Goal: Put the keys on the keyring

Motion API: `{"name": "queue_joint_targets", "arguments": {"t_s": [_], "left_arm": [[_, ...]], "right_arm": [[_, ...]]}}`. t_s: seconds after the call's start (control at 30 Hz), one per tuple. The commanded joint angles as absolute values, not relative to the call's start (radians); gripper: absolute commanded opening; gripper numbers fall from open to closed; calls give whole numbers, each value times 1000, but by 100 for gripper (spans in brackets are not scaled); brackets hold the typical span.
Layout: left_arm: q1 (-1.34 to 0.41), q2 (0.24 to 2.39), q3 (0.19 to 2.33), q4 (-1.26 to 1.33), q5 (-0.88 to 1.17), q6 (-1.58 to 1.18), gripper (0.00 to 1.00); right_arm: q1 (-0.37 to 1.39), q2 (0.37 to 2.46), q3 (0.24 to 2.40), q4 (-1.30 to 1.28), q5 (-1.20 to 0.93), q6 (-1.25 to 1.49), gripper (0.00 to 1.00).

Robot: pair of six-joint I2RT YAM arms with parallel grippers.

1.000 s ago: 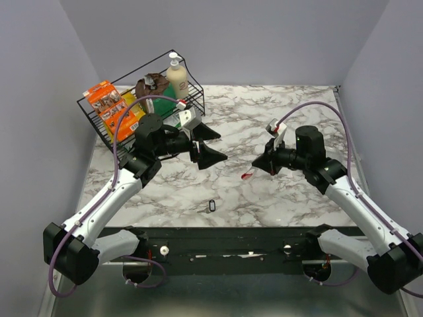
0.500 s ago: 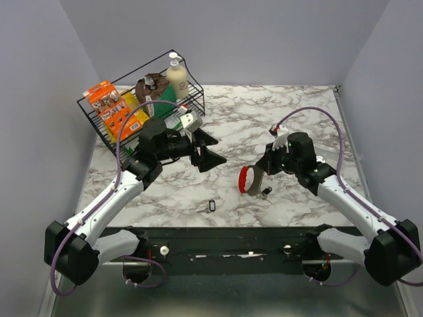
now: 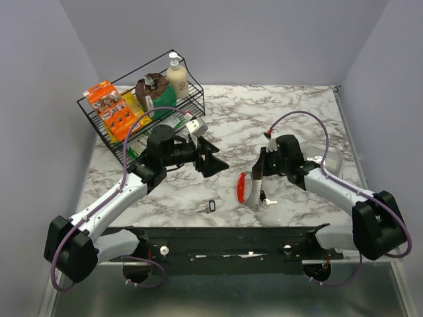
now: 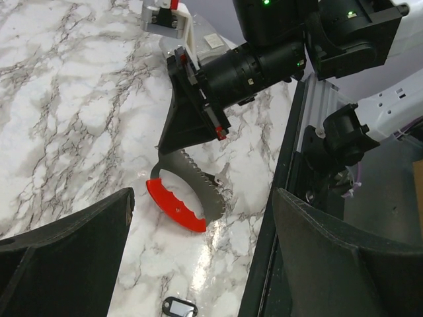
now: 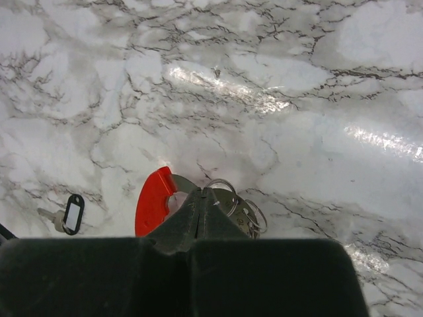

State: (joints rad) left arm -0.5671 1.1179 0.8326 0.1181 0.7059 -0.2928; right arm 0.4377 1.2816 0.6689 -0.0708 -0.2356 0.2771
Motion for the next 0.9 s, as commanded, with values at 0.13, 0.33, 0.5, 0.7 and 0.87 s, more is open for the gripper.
{"name": "queue_joint_targets", "arguments": {"t_s": [0.13,0.33,0.5,0.7,0.87], "left_arm": [[-609,1152,819,147,664,-281,94],[-627,1141,793,167,657,-249,94],[-630,1137,781,164,640,-244,95],[-629,1166,776,175,638,-247,95],[-630,1207,802,175,632,-255,95]], "right_arm": [[442,1506,747,21,-201,434,0],[442,1585,750,106,-258,485,1],[442,1546,735,136,-242,489,13],[440,1476,726,143,-232,494,66],[442,1437,729,127,-212,511,73]]}}
